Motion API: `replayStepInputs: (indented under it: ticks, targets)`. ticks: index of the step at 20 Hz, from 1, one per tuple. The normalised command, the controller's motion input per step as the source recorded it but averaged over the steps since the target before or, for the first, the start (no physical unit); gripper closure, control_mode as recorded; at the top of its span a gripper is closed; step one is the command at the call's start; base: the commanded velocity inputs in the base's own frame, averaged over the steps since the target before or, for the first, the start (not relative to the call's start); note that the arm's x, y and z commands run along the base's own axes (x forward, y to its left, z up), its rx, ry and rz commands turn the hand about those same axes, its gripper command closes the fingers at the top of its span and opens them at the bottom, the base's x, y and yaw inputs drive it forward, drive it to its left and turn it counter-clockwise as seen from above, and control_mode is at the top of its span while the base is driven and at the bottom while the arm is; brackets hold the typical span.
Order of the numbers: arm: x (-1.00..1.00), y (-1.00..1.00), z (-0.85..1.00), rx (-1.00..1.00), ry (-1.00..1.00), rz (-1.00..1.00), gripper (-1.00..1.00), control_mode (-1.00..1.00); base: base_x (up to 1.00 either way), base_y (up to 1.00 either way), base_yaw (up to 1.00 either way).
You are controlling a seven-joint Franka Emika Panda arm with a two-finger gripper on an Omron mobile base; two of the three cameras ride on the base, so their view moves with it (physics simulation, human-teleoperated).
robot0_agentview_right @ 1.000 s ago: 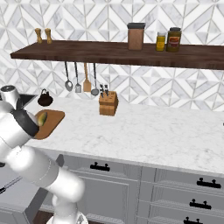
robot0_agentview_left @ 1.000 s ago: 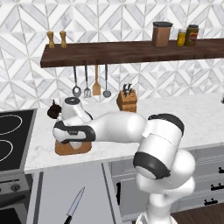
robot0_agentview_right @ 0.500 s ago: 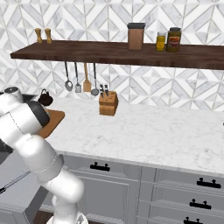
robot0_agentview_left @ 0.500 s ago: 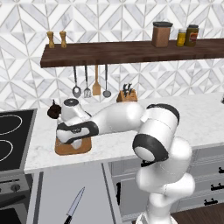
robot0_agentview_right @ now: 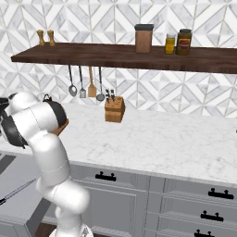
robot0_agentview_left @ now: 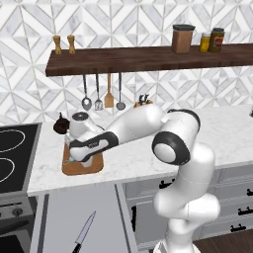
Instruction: Place the appropriate cutting tool for cutting the cucumber skin on the cutting board.
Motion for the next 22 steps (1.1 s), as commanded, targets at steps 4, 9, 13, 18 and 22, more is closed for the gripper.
replayStepInputs:
  ticks: [4,9,13,18,22]
  targets:
    - [0.18,0.00,-0.29,-0.02,0.00,0.00,1.00,-1.00,0.00,0.00,0.00]
    - [0.18,0.00,-0.30,-0.02,0.00,0.00,1.00,-1.00,0.00,0.00,0.00]
    - [0.17,0.00,-0.24,-0.01,0.00,0.00,-1.00,-1.00,0.00,0.00,0.00]
    - [0.12,0.00,-0.15,-0.01,0.00,0.00,-1.00,-1.00,0.00,0.00,0.00]
    - [0.00,-0.01,-0.01,0.00,0.00,0.00,-1.00,-1.00,0.00,0.00,0.00]
